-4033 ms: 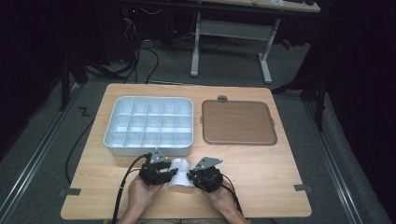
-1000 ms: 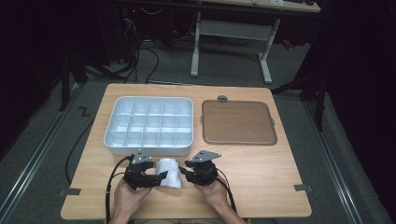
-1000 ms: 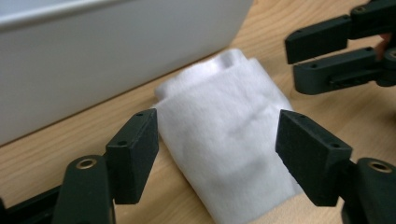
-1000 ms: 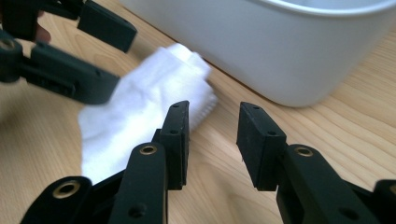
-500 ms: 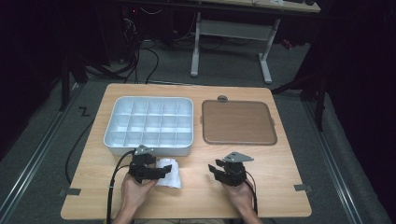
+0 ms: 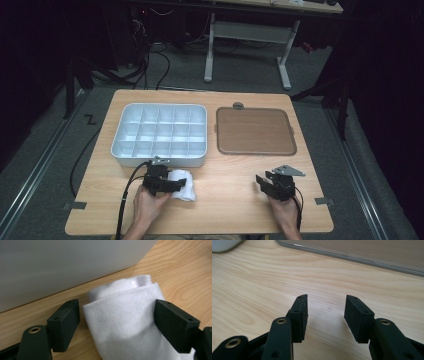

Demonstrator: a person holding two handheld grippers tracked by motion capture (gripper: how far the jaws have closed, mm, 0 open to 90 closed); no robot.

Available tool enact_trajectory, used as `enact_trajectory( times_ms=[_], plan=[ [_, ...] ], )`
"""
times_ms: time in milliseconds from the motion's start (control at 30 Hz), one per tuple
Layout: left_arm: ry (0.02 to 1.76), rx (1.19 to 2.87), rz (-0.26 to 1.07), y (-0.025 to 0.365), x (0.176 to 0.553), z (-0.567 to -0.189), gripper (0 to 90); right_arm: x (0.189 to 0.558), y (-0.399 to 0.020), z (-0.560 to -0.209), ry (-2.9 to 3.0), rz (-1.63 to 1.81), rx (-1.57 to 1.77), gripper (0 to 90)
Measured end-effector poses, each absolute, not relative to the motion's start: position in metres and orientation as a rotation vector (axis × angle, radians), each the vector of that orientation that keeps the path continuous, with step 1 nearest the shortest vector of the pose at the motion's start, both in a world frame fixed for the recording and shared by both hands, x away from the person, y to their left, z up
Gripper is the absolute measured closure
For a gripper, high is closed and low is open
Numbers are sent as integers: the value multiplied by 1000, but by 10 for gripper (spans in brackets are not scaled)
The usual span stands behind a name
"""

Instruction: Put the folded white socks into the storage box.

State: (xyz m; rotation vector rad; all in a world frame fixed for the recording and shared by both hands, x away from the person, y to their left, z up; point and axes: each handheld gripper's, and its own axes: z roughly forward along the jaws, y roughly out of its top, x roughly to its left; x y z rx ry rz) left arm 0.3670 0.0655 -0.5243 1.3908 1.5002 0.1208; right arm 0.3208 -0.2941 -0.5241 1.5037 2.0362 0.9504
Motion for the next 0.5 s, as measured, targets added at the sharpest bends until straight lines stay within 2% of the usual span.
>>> enact_trajectory(
  times_ms=[333, 500],
  plan=[
    [1491, 1392, 72, 61, 365, -524, 379, 319, -314, -531, 1978, 900, 1537, 473],
    [1500, 1388, 51, 61, 365, -524, 414, 320, -309, -531, 1986, 847, 1513, 424]
  ],
)
